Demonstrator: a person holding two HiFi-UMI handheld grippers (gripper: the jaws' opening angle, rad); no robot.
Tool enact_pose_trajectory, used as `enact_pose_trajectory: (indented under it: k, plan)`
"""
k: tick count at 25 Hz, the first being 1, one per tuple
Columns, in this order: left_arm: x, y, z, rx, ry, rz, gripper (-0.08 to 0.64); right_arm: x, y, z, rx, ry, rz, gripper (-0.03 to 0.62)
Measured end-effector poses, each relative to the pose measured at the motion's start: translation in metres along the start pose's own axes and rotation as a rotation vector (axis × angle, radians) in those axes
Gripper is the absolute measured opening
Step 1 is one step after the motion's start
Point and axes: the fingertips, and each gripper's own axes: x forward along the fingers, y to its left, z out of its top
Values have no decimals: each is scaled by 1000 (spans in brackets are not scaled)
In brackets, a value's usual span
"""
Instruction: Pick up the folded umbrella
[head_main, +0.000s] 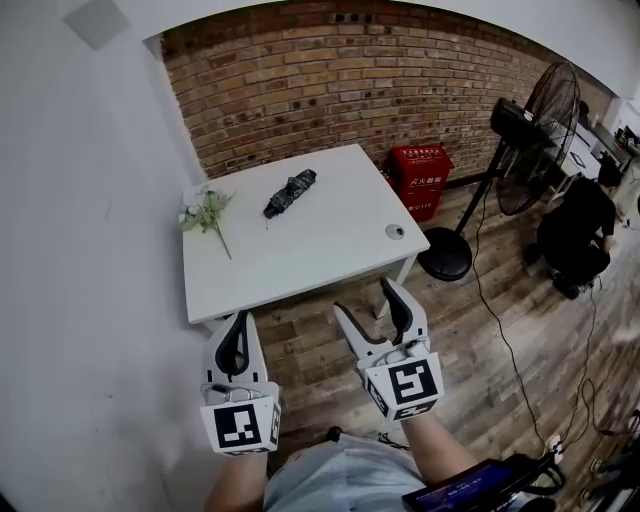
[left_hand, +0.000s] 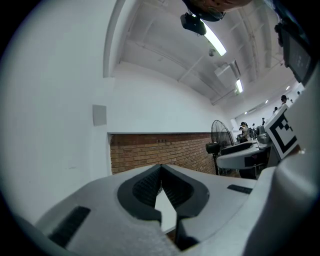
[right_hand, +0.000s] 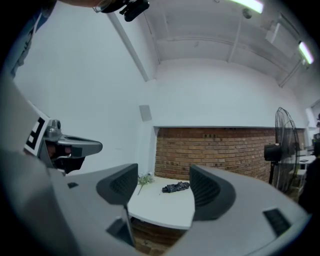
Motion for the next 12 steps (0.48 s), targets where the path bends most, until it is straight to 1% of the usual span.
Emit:
enact_pose_trajectory:
  k: [8,12]
  plan:
    - [23,-13,-20,-18,20,-50,6,7,-11,-16,-1,30,-29,324]
    - [36,-17,-29,-17,29,-63,6,15,-20,-23,2,34,-37,324]
